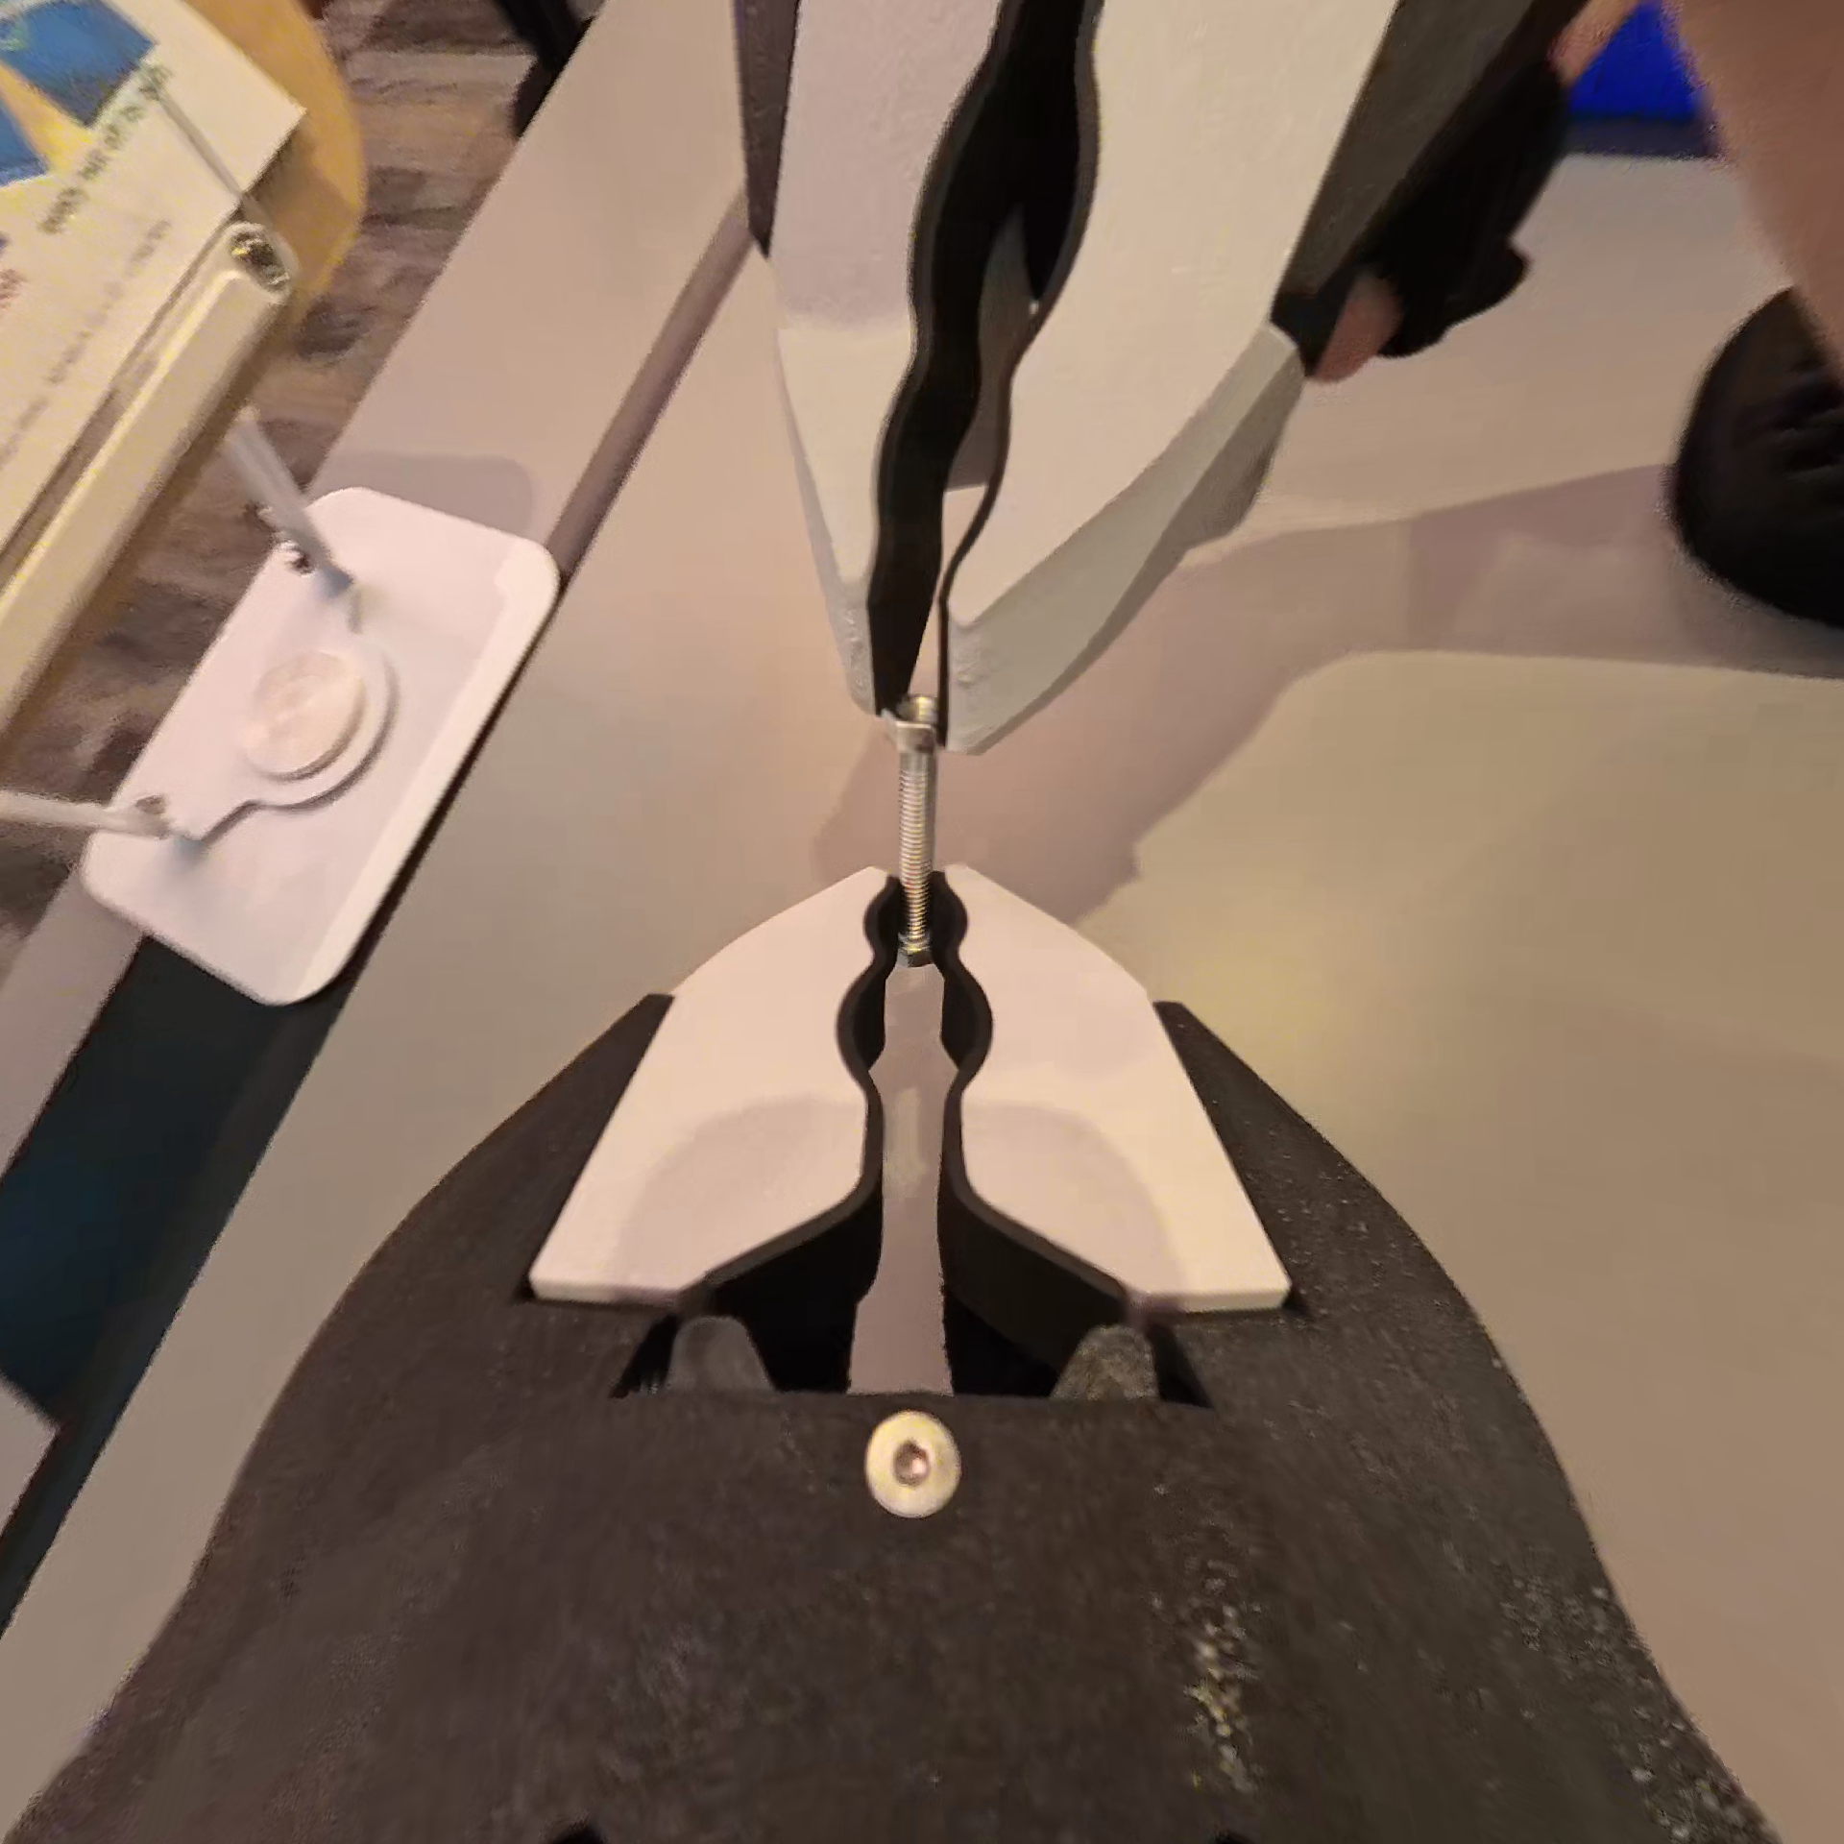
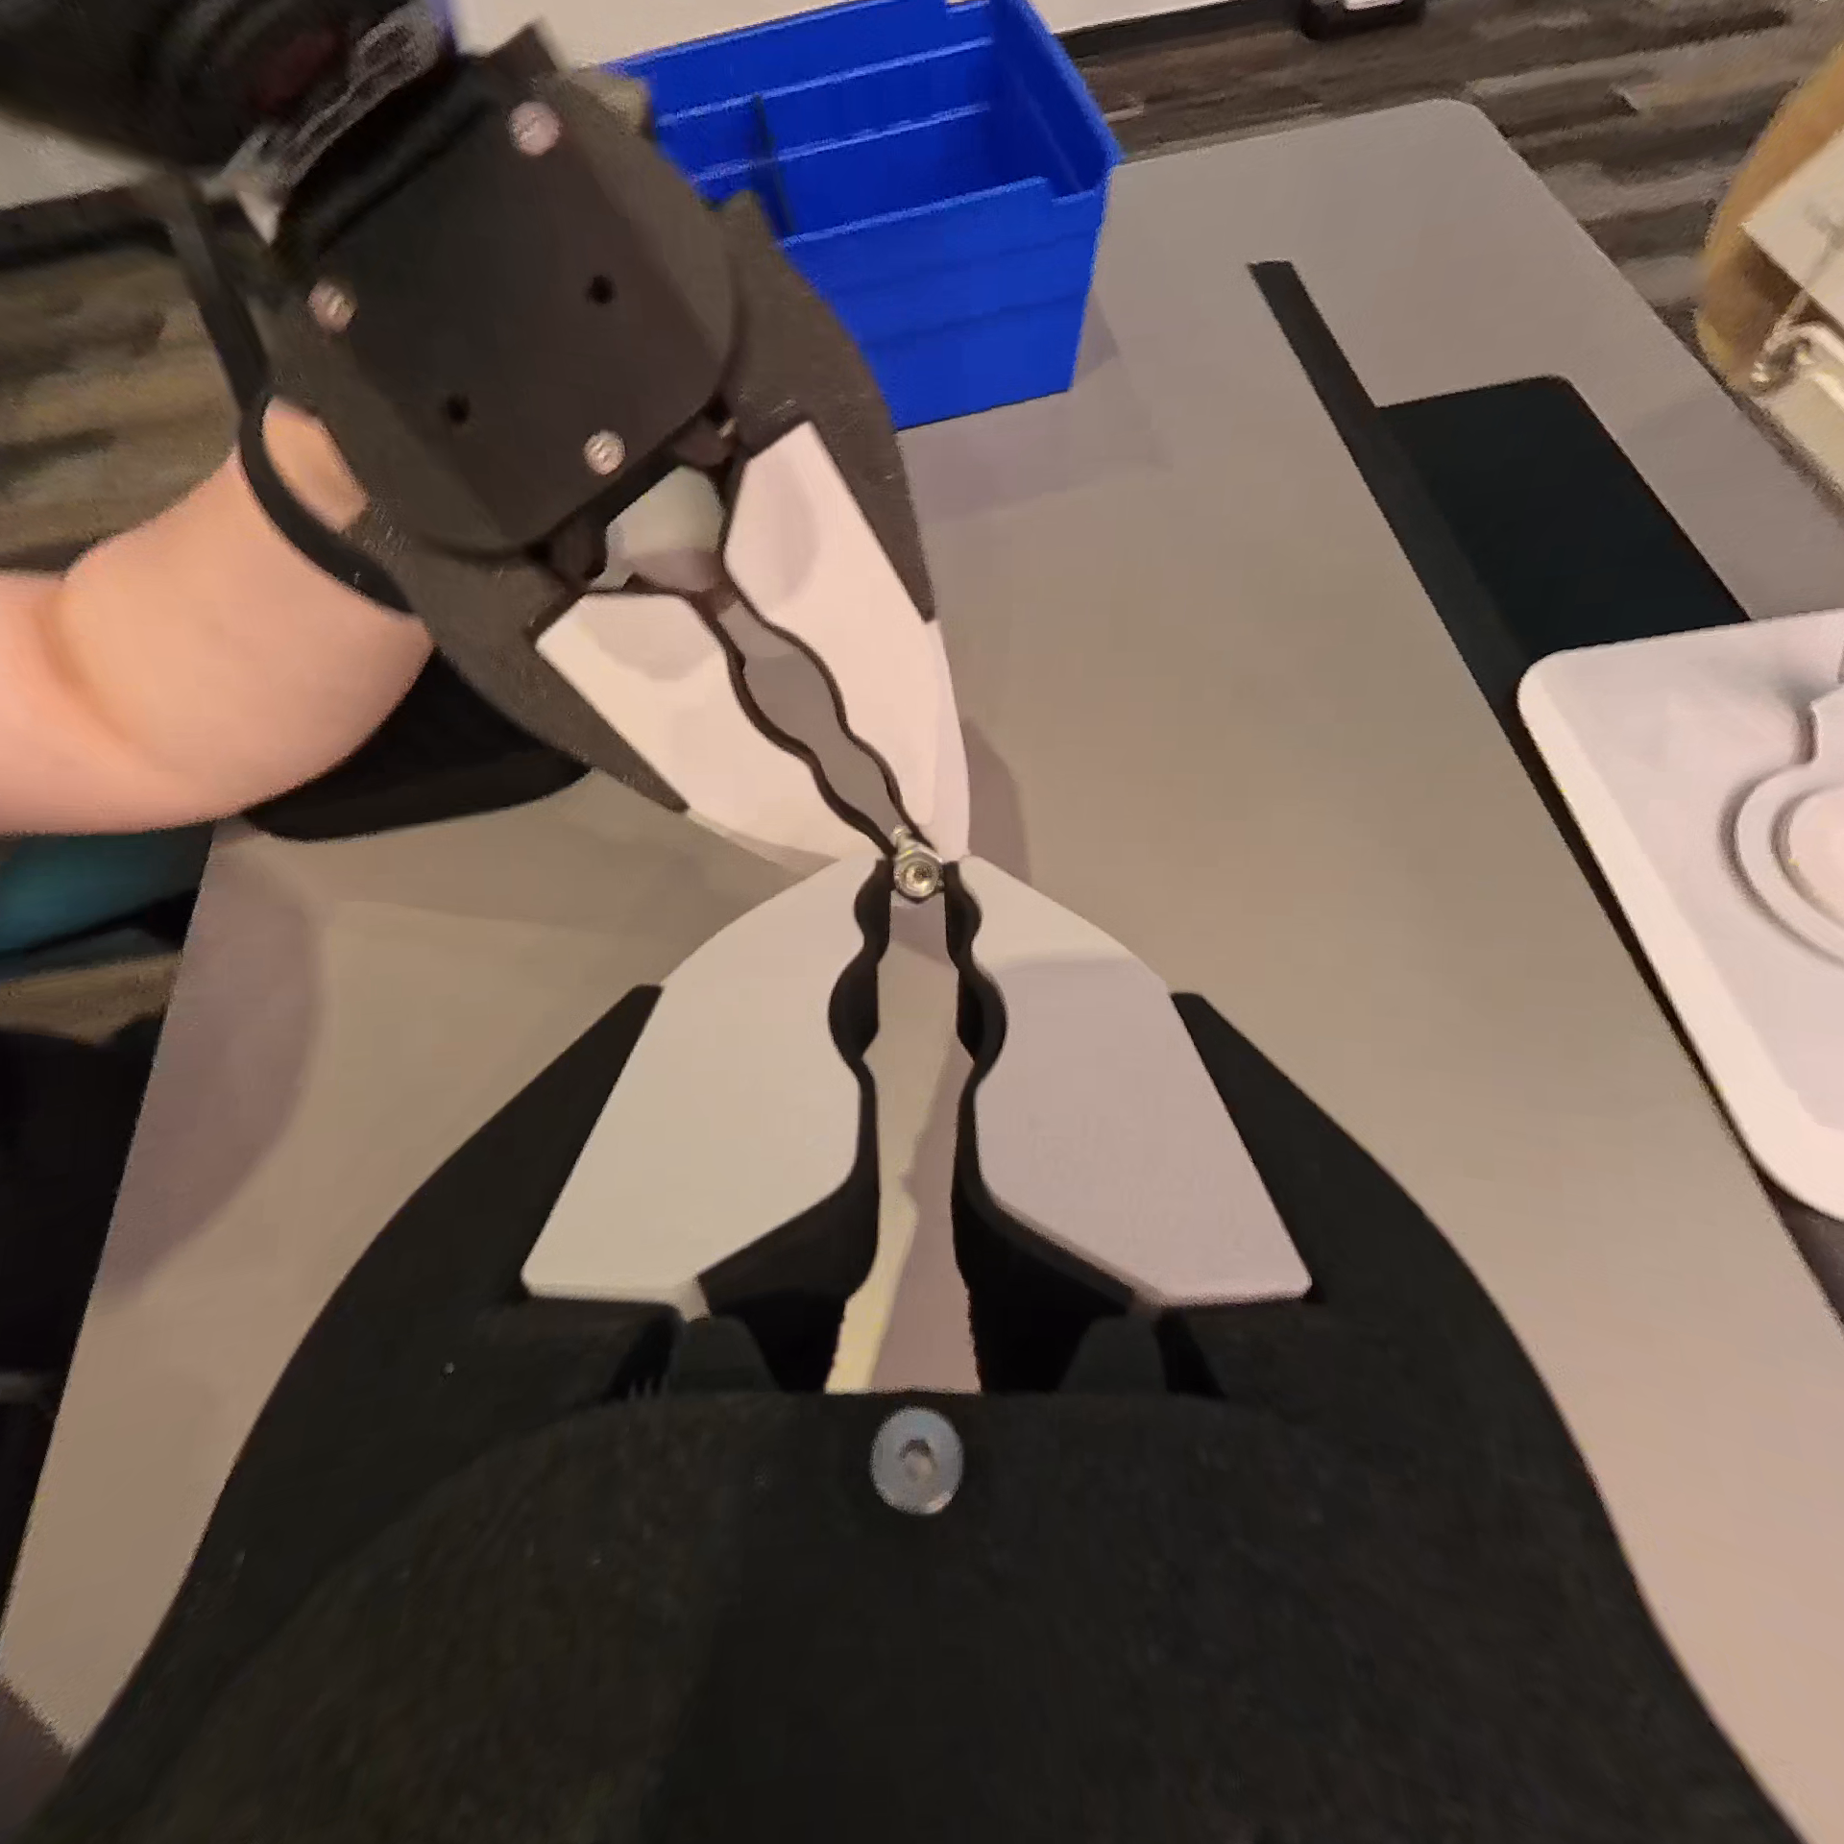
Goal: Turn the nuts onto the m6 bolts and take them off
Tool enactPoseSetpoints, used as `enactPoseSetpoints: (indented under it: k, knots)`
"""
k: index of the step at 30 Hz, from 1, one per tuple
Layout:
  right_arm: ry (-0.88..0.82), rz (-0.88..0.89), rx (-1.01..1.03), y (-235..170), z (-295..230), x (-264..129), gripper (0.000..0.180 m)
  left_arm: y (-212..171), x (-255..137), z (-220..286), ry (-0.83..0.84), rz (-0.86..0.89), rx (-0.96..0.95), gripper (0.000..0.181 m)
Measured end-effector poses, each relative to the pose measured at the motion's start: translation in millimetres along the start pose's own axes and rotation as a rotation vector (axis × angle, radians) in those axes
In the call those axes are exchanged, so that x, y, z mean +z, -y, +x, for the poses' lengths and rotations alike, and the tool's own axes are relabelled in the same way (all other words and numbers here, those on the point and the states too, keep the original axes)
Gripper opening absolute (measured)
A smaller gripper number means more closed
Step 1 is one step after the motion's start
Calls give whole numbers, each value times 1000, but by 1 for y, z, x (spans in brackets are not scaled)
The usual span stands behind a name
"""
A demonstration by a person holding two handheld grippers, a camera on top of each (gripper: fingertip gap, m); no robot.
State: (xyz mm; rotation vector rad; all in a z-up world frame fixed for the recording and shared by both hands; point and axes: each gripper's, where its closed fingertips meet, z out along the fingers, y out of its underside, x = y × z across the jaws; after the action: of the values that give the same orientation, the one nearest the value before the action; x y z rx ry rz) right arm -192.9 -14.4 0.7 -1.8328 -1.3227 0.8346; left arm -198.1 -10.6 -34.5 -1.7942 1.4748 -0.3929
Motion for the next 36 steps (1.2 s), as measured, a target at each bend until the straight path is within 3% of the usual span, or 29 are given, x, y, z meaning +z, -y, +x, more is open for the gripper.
enactPoseSetpoints:
  k: [8,15,20,24,30,36]
  knots:
    - [-95,117,268,13,24,8,9,-2,0,-36,307,-61,19,5]
    - [-123,152,359,15,31,9,9,-2,0,-43,402,-93,31,5]
    - [-129,178,317,22,29,5,27,2,0,-40,338,-34,-14,5]
    - [-205,279,140,42,31,-19,42,10,-8,-36,230,76,-91,5]
    - [-51,514,-226,68,-11,-43,45,37,-36,-19,-35,350,-168,5]
    - [139,590,-265,74,-44,-43,52,64,-67,7,-296,581,-183,5]
